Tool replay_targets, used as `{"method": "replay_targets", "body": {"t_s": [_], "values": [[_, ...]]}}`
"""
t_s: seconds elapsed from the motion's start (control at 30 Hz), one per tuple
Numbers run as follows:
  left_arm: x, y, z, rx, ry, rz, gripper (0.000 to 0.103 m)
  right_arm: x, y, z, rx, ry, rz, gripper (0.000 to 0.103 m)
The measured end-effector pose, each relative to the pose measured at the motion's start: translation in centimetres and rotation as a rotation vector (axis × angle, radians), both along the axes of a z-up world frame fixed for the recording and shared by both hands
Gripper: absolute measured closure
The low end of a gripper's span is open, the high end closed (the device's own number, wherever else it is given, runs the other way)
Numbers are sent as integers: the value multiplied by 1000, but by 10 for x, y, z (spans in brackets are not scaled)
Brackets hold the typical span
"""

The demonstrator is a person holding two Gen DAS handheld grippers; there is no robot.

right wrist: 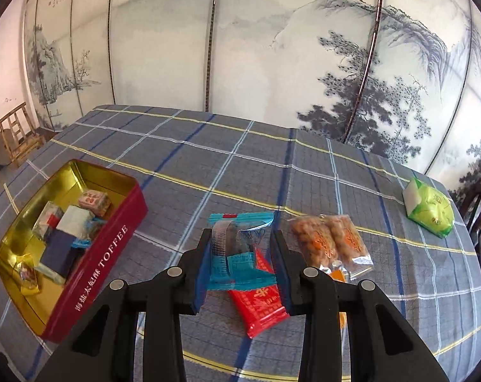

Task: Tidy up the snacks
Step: 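Carry the teal-ended packet with the right gripper over the tin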

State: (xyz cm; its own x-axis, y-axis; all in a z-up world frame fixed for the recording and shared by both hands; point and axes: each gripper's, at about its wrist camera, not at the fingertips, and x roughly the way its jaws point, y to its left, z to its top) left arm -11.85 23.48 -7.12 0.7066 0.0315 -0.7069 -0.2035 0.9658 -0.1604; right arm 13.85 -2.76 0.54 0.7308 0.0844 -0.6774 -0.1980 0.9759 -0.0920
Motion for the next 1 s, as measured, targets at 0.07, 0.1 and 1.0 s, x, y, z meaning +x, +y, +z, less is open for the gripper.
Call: {"method": "replay_targets", "body": {"t_s": [0.07,0.1,1.0], "values": [[0,-1,-1,0,1,-5,14,1,10,1,0,-2,8,66],[0,-2,-1,1,1,-6,14,2,15,1,4,-1,13,66],[-15,16,-15,-32,18,42,14,-39,148,-15,93,80,261,66]]}}
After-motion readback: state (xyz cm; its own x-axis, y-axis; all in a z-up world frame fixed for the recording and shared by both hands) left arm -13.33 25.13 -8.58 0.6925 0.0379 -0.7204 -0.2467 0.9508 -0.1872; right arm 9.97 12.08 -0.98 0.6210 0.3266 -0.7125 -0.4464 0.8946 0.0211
